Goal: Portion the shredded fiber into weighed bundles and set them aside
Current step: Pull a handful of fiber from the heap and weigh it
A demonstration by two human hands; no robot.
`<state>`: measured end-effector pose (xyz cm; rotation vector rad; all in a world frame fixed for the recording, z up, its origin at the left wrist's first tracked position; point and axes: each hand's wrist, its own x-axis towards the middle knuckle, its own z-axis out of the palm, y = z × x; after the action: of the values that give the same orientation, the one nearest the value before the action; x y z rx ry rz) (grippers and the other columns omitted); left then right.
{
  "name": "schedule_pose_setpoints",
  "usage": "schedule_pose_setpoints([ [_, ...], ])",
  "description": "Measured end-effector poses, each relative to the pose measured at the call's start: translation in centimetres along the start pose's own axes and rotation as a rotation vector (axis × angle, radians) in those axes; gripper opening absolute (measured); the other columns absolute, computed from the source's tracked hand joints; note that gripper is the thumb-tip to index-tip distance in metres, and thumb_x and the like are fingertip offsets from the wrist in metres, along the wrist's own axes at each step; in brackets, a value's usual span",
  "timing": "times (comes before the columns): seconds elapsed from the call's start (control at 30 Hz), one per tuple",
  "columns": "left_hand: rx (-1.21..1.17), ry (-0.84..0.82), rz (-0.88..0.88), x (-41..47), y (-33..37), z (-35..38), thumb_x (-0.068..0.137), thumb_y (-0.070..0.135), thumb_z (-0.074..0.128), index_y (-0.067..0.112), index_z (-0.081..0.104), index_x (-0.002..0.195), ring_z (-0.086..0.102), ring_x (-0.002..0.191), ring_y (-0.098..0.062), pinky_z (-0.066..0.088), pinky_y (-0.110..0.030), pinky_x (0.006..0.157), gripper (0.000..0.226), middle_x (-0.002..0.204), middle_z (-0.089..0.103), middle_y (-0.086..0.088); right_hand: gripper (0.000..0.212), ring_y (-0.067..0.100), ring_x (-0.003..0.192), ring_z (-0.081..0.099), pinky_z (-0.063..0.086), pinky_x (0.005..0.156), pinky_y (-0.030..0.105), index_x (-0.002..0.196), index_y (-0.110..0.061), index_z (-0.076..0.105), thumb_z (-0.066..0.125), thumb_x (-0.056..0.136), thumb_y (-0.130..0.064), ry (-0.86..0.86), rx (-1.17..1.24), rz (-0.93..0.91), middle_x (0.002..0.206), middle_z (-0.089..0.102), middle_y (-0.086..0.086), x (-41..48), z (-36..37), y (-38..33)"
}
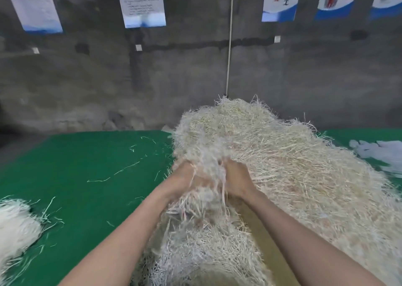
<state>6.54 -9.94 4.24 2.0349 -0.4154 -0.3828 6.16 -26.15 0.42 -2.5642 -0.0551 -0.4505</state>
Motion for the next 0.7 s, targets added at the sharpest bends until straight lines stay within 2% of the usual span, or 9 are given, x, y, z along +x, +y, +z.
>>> schedule_pose_setpoints([
  [0.1, 0.621, -0.164, -0.049, 1.2, -1.0, 1.7, 0.086, 0.028, 0.065, -0.003, 0.057, 0.099, 0.058, 0.108, -0.028, 0.049, -0.031, 0.089, 0.034, 0.12, 0.056, -0.016, 0.037, 0.02, 0.062, 0.055, 0.05, 0.081, 0.035, 0.114, -0.004, 0.056, 0.046, 0.081, 0.008, 0.048, -0.143, -0.111, 0.064, 0.051, -0.002, 0.2, -1.0, 1.3],
  [0.17, 0.733, -0.037, 0.001, 1.8, -1.1, 1.9, 0.089, 0.018, 0.059, 0.0, 0.06, 0.089, 0.063, 0.096, -0.02, 0.052, -0.026, 0.075, 0.018, 0.117, 0.061, -0.012, 0.047, 0.021, 0.071, 0.055, 0.04, 0.097, 0.037, 0.125, -0.008, 0.048, 0.049, 0.079, 0.006, -0.011, -0.26, -0.162, 0.064, 0.045, -0.008, -0.3, -0.8, 2.3],
  [0.23, 0.753, 0.219, 0.061, 2.7, -1.3, 0.6, 0.091, 0.017, 0.053, 0.008, 0.056, 0.069, 0.06, 0.068, -0.007, 0.05, -0.021, 0.067, 0.025, 0.1, 0.067, -0.008, 0.059, 0.018, 0.092, 0.057, 0.023, 0.113, 0.045, 0.132, -0.014, 0.041, 0.065, 0.079, -0.011, -0.058, -0.363, -0.135, 0.078, 0.052, -0.011, -1.1, -0.5, 4.3],
  [0.33, 0.505, 0.598, 0.039, 3.5, -1.6, -2.7, 0.089, 0.023, 0.061, 0.0, 0.057, 0.058, 0.059, 0.064, -0.016, 0.053, -0.025, 0.078, 0.038, 0.078, 0.066, -0.011, 0.083, 0.019, 0.129, 0.041, 0.0, 0.116, 0.047, 0.145, -0.018, 0.026, 0.07, 0.078, -0.04, -0.129, -0.462, -0.016, 0.136, 0.05, 0.003, -2.2, -1.1, 8.5],
  [0.4, 0.416, 0.731, 0.03, 3.1, -1.9, -4.3, 0.087, 0.016, 0.062, 0.005, 0.045, 0.043, 0.043, 0.048, -0.013, 0.042, -0.005, 0.056, 0.049, 0.053, 0.051, -0.006, 0.091, 0.019, 0.134, 0.036, -0.002, 0.117, 0.045, 0.147, -0.017, 0.022, 0.059, 0.078, -0.063, -0.086, -0.507, 0.055, 0.144, 0.042, 0.005, -2.9, -2.0, 10.7],
  [0.43, 0.361, 0.763, 0.019, 2.9, -2.2, -4.8, 0.087, 0.012, 0.06, 0.007, 0.042, 0.041, 0.038, 0.045, -0.013, 0.04, -0.005, 0.05, 0.049, 0.052, 0.048, -0.005, 0.095, 0.019, 0.136, 0.033, -0.002, 0.118, 0.045, 0.147, -0.017, 0.02, 0.055, 0.076, -0.07, -0.079, -0.528, 0.088, 0.146, 0.041, 0.004, -3.1, -2.5, 11.1],
  [0.5, 0.319, 0.756, 0.004, 2.8, -2.9, -4.9, 0.088, 0.014, 0.055, 0.009, 0.043, 0.042, 0.048, 0.055, -0.023, 0.05, -0.022, 0.078, 0.048, 0.053, 0.05, -0.006, 0.103, 0.018, 0.139, 0.028, -0.002, 0.117, 0.048, 0.149, -0.02, 0.013, 0.058, 0.072, -0.071, -0.12, -0.487, 0.106, 0.149, 0.034, -0.001, -2.8, -3.2, 10.5],
  [0.57, 0.423, 0.691, -0.035, 2.8, -3.1, -4.4, 0.091, 0.025, 0.054, 0.016, 0.046, 0.042, 0.06, 0.088, -0.037, 0.039, -0.042, 0.102, 0.05, 0.056, 0.053, -0.003, 0.115, 0.021, 0.139, 0.026, 0.002, 0.117, 0.051, 0.15, -0.027, 0.005, 0.067, 0.063, -0.07, -0.176, -0.347, 0.076, 0.149, 0.031, -0.005, -2.0, -4.0, 8.0],
  [0.7, 0.322, 0.598, -0.135, 2.6, -2.0, -3.2, 0.088, 0.037, 0.058, 0.014, 0.061, 0.066, 0.041, 0.126, -0.038, 0.017, -0.046, 0.116, 0.032, 0.115, 0.058, -0.02, 0.123, 0.018, 0.142, 0.01, -0.001, 0.115, 0.042, 0.147, -0.037, -0.007, 0.07, 0.056, -0.066, -0.119, -0.216, -0.153, 0.155, 0.012, -0.004, -0.2, -4.6, 2.0],
])
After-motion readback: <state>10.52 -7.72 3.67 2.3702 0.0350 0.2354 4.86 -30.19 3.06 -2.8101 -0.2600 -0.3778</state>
